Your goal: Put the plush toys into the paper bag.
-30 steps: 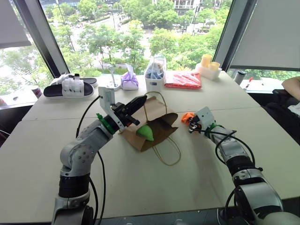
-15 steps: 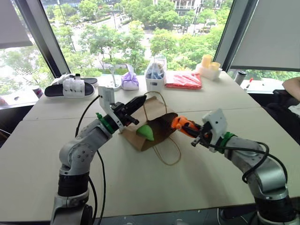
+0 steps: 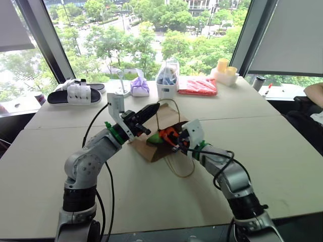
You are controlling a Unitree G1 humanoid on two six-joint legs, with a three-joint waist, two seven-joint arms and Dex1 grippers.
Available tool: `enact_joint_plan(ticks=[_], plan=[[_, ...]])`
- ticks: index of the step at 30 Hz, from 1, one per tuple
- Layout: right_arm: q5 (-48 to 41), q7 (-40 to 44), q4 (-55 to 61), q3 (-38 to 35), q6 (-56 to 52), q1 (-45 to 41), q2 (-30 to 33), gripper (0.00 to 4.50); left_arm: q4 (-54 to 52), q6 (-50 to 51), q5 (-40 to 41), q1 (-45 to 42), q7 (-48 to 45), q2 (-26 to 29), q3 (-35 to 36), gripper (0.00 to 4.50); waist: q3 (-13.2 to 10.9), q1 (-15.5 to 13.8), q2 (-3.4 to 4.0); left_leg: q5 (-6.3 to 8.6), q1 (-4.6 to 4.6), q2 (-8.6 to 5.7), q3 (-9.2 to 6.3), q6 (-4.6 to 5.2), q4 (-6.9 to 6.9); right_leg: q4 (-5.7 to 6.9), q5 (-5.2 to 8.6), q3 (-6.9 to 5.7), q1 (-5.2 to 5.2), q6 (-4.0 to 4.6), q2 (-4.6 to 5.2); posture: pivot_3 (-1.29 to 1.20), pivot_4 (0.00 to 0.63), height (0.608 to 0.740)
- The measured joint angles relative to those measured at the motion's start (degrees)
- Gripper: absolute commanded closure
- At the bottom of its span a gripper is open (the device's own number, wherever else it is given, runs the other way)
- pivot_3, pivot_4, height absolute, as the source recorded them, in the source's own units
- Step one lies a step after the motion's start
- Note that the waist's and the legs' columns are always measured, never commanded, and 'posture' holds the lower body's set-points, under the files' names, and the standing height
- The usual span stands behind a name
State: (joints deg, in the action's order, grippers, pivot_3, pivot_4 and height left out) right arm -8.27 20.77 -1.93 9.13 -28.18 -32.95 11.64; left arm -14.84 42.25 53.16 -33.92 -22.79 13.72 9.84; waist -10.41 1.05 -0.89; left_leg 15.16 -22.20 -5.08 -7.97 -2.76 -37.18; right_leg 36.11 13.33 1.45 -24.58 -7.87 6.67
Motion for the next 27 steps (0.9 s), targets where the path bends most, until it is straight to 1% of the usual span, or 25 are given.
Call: enact_joint_plan(ticks=[2, 4, 7, 11, 13, 15, 18, 20, 22, 25, 27], plan=[[2.8, -1.3, -7.8, 1.0, 6.4, -3.0, -1.5, 4.10, -0.1, 0.0, 0.0, 0.0, 0.4, -0.1, 0.0, 4.50, 0.0, 0.0, 0.00, -0.01, 0.01, 0.00, -0.01, -0.02, 0.04, 0.00, 0.00, 0.00, -0.01, 0.00, 0.00, 0.00, 0.150, 0.740], [4.4, -2.2, -12.8, 1.3, 10.2, -4.5, -2.7, 4.10, -0.2, 0.0, 0.0, 0.1, 0.5, -0.1, 0.0, 4.50, 0.0, 0.0, 0.00, -0.01, 0.00, 0.00, -0.02, -0.02, 0.06, -0.01, 0.00, 0.00, -0.02, 0.00, 0.00, 0.00, 0.150, 0.740], [6.6, -2.9, -19.3, 2.0, 15.3, -6.1, -4.3, 3.04, -0.9, 0.0, 0.0, 0.1, 0.8, -0.1, 0.0, 4.50, 0.0, 0.0, 0.00, 0.00, -0.01, 0.00, -0.01, -0.01, 0.06, -0.03, 0.00, 0.00, -0.02, 0.00, 0.01, 0.00, 0.150, 0.740], [7.7, -3.3, -22.1, 1.9, 16.9, -6.5, -5.1, 1.05, -1.1, 0.0, 0.1, 0.2, 0.8, 0.2, 0.0, 4.50, 0.0, 0.1, 0.00, -0.01, -0.01, 0.00, -0.02, -0.01, 0.06, -0.02, 0.00, 0.00, -0.02, 0.00, 0.00, 0.00, 0.150, 0.740], [8.0, -2.4, -20.3, 1.8, 16.6, -6.0, -4.3, 1.05, -1.1, 0.0, 0.1, 0.4, 0.8, 0.3, 0.0, 4.50, 0.0, 0.0, 0.00, -0.01, -0.01, 0.00, -0.02, -0.01, 0.05, -0.02, 0.00, 0.00, -0.02, 0.00, 0.00, 0.00, 0.150, 0.740], [7.8, -0.7, -15.9, 1.6, 15.8, -4.2, -2.9, 1.05, -1.2, 0.1, 0.1, 0.8, 0.8, 0.5, 0.0, 4.50, 0.0, 0.0, 0.00, 0.00, -0.01, -0.01, -0.04, -0.01, 0.05, -0.02, 0.00, -0.01, -0.02, 0.00, 0.00, 0.00, 0.150, 0.740], [4.1, 3.2, -2.2, -0.1, 10.0, 1.5, 0.9, 1.05, -1.2, 0.1, 0.3, 1.0, 0.8, 0.7, 0.0, 4.50, 0.0, -0.3, 0.00, 0.01, -0.06, -0.01, -0.09, 0.01, 0.05, -0.03, 0.01, -0.01, -0.02, -0.01, 0.01, 0.00, 0.150, 0.740], [0.4, 5.7, 8.5, -2.7, 3.9, 6.0, 4.6, 1.05, -1.2, 0.1, 0.4, 1.0, 0.8, 0.7, -0.1, 4.50, 0.0, -0.4, 0.01, 0.02, -0.09, -0.02, -0.09, 0.03, 0.03, -0.06, 0.01, -0.01, -0.03, -0.01, 0.01, 0.00, 0.150, 0.740], [-2.2, 7.1, 16.2, -5.3, -1.2, 9.1, 7.9, 1.05, -1.1, 0.1, 0.4, 1.1, 0.8, 0.8, -0.1, 4.50, 0.0, -0.4, 0.00, 0.08, -0.09, -0.02, -0.07, 0.14, 0.03, -0.06, 0.01, -0.01, -0.02, -0.01, 0.01, 0.00, 0.150, 0.740], [-4.4, 7.9, 23.1, -7.4, -6.5, 13.4, 10.9, 1.05, -1.1, 0.1, 0.5, 1.0, 0.7, 0.9, -0.1, 4.50, 0.0, -0.2, 0.00, 0.16, 0.00, 0.00, -0.04, 0.28, 0.05, -0.02, 0.01, -0.01, 0.01, -0.01, -0.01, 0.00, 0.150, 0.740], [-4.8, 7.9, 24.5, -7.3, -8.6, 15.8, 11.4, 1.05, -1.1, 0.0, 0.5, 1.0, 0.7, 0.9, -0.1, 4.50, 0.0, -0.1, 0.00, 0.17, 0.02, 0.02, -0.03, 0.29, 0.05, -0.01, 0.01, -0.01, 0.01, 0.00, -0.03, 0.00, 0.150, 0.740]])
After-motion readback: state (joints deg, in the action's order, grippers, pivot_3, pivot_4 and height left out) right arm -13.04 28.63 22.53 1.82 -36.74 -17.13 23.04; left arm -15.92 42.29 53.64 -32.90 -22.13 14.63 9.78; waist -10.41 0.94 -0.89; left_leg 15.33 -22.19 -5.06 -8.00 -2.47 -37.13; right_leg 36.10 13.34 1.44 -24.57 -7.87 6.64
